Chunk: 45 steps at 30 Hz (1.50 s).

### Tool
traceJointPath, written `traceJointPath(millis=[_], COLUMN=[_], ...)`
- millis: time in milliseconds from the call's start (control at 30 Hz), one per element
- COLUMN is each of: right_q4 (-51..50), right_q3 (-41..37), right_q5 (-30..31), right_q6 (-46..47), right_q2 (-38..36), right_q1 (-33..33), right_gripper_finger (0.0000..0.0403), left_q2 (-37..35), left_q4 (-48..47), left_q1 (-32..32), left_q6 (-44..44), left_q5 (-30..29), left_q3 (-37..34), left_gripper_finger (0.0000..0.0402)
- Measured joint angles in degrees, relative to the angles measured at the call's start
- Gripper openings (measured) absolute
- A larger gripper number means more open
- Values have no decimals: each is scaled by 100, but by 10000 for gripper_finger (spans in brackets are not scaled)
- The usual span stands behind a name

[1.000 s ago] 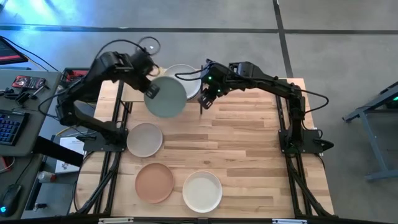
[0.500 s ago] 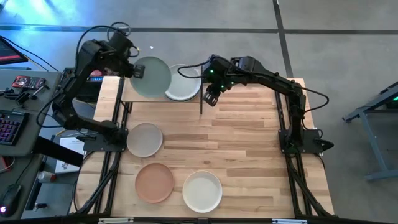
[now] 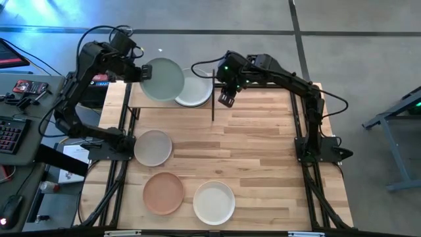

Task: Place and stack plates onto a shelf
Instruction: Put the blue plate on the shelf

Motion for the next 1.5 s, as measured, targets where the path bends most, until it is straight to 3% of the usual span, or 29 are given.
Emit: traceJointPath(millis=[400, 733, 1000, 1100, 1500], right_q4=[2, 7, 9, 9, -29], right_q3=[0, -2, -4, -4, -3], right_q5=[-129, -136, -147, -147, -301], right_q6=[-607, -866, -968, -968, -817], right_q2=[-2, -2, -2, -2, -2], right_q1=[-258, -320, -320, -320, -316], right_gripper_finger=[129, 129, 129, 129, 129], left_q2=[-613, -1505, -1797, -1742, -1798], left_q4=[-247, -248, -248, -241, -256], left_q1=[-509, -577, -575, -572, -531], left_q6=[-1264, -1745, -2352, -2428, -2840], left_q5=[-217, -188, -1172, -1297, -1780], left_q3=[4, 4, 2, -29, -1427], left_gripper_finger=[1, 1, 1, 1, 1])
